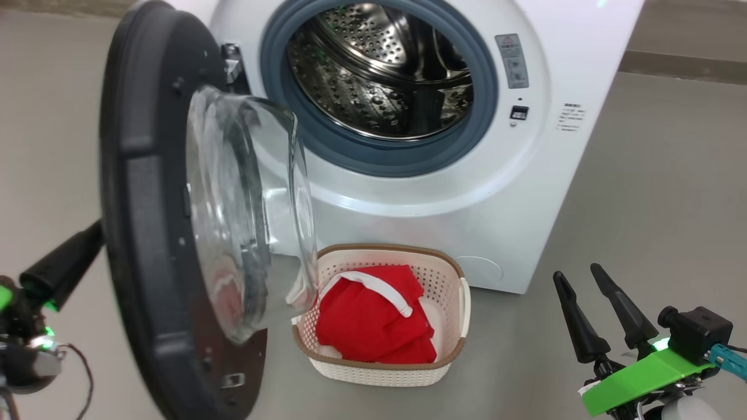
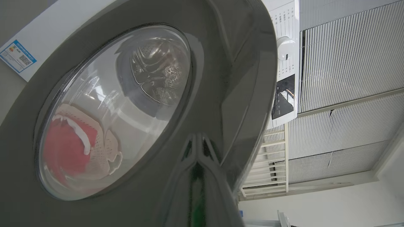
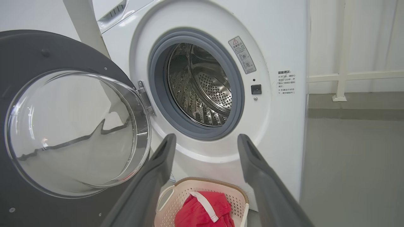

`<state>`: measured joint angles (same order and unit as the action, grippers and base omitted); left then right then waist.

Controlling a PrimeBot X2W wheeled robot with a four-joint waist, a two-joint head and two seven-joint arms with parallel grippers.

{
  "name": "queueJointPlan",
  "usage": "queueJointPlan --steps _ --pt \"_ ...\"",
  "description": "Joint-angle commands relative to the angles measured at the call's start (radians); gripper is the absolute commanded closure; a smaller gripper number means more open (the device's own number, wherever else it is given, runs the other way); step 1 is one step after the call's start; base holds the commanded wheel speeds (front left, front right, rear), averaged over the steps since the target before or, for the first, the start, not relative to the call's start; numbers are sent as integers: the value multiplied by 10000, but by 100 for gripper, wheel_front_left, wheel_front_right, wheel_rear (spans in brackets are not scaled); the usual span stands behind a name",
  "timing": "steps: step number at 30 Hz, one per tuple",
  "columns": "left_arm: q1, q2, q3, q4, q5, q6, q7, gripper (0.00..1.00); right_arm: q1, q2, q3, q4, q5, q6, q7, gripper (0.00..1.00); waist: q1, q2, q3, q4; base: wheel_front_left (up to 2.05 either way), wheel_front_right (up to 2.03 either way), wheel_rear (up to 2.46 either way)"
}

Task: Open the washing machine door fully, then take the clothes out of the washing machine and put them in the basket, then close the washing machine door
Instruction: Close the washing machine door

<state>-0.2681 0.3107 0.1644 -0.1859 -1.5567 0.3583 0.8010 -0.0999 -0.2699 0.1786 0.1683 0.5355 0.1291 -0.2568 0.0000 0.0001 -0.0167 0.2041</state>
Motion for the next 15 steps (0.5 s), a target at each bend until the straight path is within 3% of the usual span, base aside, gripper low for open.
queueJointPlan --steps 1,15 --pt "-214 235 210 -437 -40 62 118 100 -59 -83 172 -250 -84 16 -49 0 0 -1 0 -158 0 0 0" --pt "-241 -248 -76 -609 -24 323 -38 100 -62 -142 172 -250 -118 16 -49 0 0 -1 -97 -1374 0 0 0"
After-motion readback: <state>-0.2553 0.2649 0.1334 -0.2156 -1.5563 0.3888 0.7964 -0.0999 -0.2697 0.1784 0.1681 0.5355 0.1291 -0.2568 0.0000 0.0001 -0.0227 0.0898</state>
